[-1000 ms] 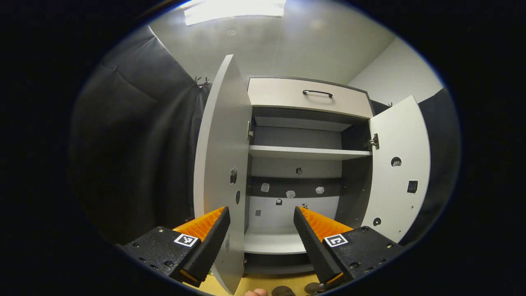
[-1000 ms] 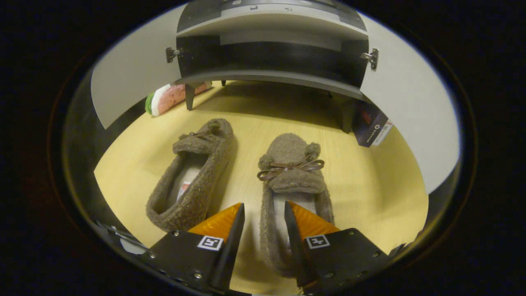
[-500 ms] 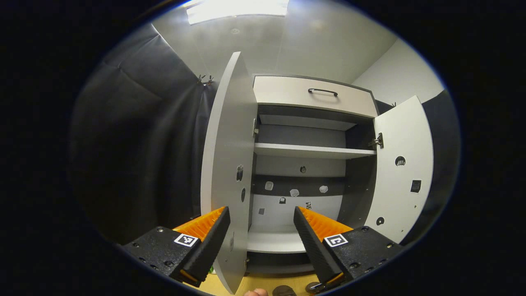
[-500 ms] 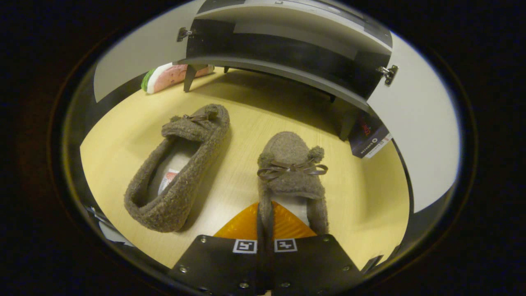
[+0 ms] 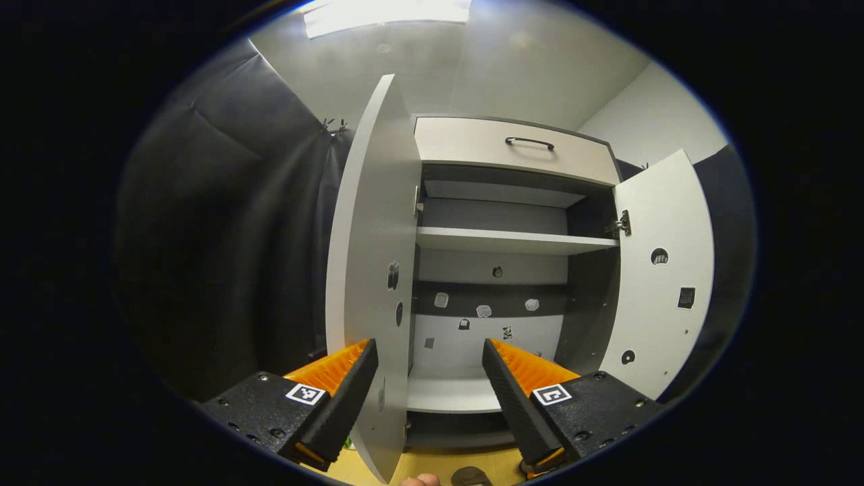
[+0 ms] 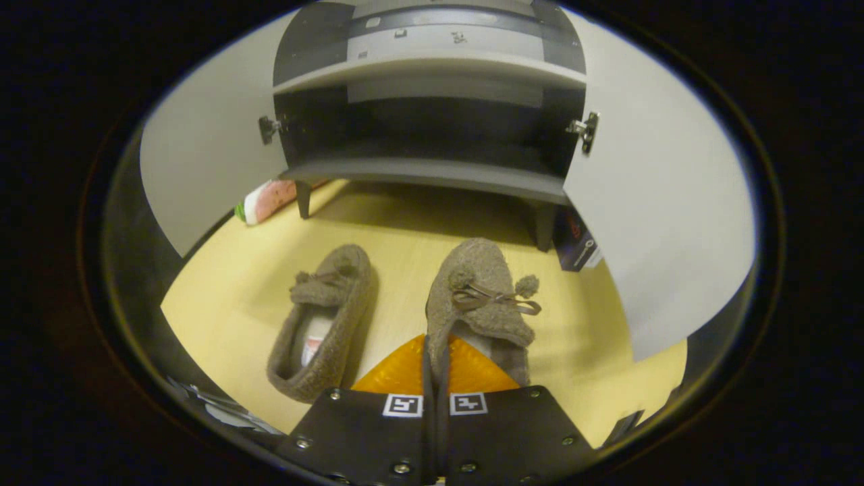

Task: Grab one shoe with the right hand and put it into the shoe cabinet, grab the other shoe with the left hand and put it into the shoe cabinet; then close the right door with the right hand and the left door with the left hand.

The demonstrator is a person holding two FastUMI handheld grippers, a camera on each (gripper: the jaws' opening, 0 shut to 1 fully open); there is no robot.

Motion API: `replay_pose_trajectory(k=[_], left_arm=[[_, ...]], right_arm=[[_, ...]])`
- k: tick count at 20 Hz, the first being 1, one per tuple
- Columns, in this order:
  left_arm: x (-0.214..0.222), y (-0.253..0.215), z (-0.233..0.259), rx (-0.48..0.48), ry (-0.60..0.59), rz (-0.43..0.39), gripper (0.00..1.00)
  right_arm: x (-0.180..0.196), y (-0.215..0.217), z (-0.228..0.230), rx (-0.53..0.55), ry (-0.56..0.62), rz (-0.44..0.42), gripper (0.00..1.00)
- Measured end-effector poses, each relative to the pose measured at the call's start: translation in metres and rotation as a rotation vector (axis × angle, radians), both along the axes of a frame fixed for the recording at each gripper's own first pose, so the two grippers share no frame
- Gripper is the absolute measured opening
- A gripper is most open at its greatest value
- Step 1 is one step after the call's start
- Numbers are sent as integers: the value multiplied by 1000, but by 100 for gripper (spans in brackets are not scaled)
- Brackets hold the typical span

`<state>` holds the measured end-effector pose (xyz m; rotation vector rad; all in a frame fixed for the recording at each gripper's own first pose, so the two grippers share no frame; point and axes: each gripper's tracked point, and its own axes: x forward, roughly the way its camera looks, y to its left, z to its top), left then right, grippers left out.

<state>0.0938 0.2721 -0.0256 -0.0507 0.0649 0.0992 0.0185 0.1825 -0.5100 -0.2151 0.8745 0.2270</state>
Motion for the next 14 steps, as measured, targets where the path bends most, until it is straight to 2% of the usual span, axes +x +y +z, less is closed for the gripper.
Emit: replay_pose_trajectory(k=[2,3,6,8,11,12,14], left_arm=[[1,1,-3,-5,6,-5,96],[1,0,-5,-8,7,-10,92],[0,1,-6,1,5,-20,95],[0,1,-7,8,6,-22,92],[1,1,-6,9,4,-27,95],[0,1,-6,5,2,-27,92],[1,2,-6,3,3,-26,94]], right_arm=[[12,10,36,29,-57,12,1],[20,17,57,51,-91,11,0],[51,39,126,118,-215,15,0],[80,56,176,137,-310,42,0],[129,85,244,159,-436,83,0],[147,94,263,165,-472,94,0],[186,106,292,166,-530,103,0]])
